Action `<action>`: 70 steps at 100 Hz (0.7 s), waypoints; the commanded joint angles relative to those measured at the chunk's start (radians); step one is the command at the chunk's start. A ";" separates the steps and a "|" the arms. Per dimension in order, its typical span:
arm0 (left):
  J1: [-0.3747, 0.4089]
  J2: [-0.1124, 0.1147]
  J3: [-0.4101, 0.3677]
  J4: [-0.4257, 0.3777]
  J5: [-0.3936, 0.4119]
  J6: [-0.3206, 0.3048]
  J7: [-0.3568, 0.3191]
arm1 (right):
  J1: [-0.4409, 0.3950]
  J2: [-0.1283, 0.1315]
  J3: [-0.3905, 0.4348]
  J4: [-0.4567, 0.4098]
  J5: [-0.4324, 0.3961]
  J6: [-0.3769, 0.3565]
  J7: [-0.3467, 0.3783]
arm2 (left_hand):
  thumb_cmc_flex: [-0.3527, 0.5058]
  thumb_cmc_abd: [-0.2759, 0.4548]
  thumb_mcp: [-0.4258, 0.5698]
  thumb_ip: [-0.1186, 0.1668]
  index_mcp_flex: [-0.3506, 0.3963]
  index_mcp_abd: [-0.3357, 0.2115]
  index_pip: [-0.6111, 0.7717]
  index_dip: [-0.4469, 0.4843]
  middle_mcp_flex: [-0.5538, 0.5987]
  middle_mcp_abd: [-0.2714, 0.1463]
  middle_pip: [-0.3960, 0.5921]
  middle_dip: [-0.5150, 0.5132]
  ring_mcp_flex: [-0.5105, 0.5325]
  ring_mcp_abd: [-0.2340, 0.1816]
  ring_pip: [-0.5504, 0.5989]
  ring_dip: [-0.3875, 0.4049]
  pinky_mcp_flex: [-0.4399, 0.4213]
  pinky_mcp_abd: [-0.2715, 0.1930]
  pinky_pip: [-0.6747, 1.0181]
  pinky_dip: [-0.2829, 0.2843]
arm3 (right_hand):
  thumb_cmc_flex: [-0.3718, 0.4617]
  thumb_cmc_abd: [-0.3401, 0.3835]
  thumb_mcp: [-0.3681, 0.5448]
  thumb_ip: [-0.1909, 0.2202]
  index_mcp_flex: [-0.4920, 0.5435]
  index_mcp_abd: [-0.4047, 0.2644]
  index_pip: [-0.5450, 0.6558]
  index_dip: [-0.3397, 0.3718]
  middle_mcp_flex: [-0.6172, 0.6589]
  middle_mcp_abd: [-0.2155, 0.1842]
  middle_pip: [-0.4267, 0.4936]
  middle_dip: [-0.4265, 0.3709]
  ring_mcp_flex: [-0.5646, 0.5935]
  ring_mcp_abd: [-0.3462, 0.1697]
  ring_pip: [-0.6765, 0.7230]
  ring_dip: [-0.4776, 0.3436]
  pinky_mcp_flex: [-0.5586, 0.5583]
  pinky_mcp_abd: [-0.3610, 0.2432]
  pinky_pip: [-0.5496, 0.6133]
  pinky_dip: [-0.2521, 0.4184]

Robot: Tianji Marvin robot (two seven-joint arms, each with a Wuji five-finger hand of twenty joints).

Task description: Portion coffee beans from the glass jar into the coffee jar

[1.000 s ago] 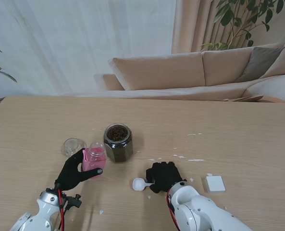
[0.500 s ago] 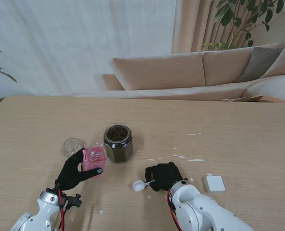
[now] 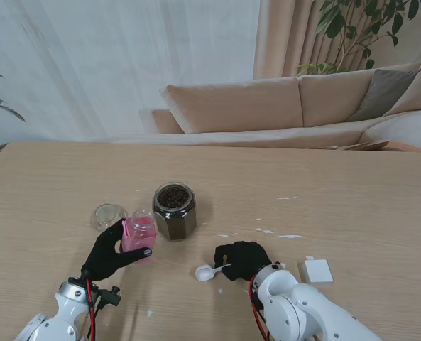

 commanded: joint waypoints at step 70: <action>0.004 -0.007 0.000 -0.002 0.002 -0.007 -0.010 | 0.001 -0.004 0.001 -0.015 0.037 -0.007 0.047 | 0.277 0.156 0.262 0.010 0.080 -0.213 0.226 0.049 0.080 -0.134 0.123 0.069 -0.004 -0.028 0.005 0.015 -0.007 -0.024 0.000 0.003 | -0.008 0.118 -0.018 0.095 0.019 0.183 0.014 -0.009 -0.027 0.038 0.235 0.240 -0.006 0.038 0.229 0.175 0.024 0.031 0.143 0.044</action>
